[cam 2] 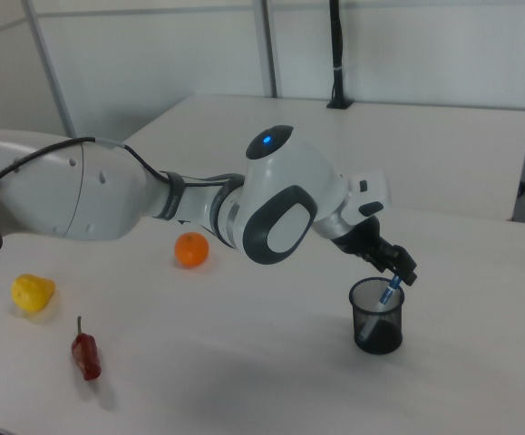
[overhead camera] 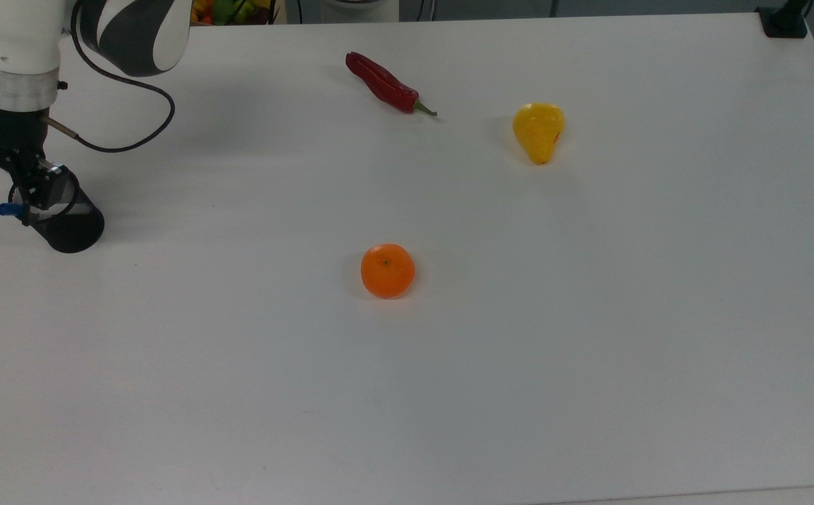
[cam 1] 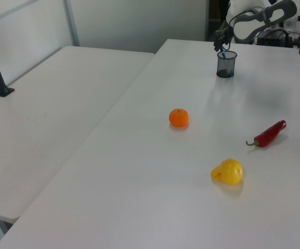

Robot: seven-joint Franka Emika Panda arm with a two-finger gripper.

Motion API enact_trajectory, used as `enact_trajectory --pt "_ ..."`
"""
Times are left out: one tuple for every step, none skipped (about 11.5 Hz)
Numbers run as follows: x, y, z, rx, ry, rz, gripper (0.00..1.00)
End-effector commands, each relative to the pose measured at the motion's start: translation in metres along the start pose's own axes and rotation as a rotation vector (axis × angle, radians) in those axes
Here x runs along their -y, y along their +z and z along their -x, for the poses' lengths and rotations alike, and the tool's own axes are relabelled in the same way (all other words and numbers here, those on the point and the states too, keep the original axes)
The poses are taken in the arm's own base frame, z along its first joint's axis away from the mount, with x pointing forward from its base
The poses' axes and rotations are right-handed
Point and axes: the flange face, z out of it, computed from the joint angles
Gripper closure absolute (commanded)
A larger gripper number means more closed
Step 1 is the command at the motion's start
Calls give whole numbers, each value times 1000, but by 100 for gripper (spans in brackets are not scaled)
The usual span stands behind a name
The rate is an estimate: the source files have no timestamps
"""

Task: Take marker pen
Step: 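Lower the gripper and close it on the blue-capped marker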

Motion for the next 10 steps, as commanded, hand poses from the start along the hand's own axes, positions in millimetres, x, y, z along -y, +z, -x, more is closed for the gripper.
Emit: enact_trajectory --pt "2 5 2 -31 -15 12 37" --pt "3 6 2 -39 -15 12 38" --pt "3 9 3 -40 -18 13 39" --pt "3 10 4 -38 -18 14 40" --pt "4 10 4 -38 -18 13 44" --pt "5 11 4 -37 -20 12 50" --pt "6 11 4 -35 -20 11 59" --pt "6 11 4 -37 -20 11 70" --pt "7 11 4 -35 -21 9 76" --pt "6 10 4 -38 -19 9 82"
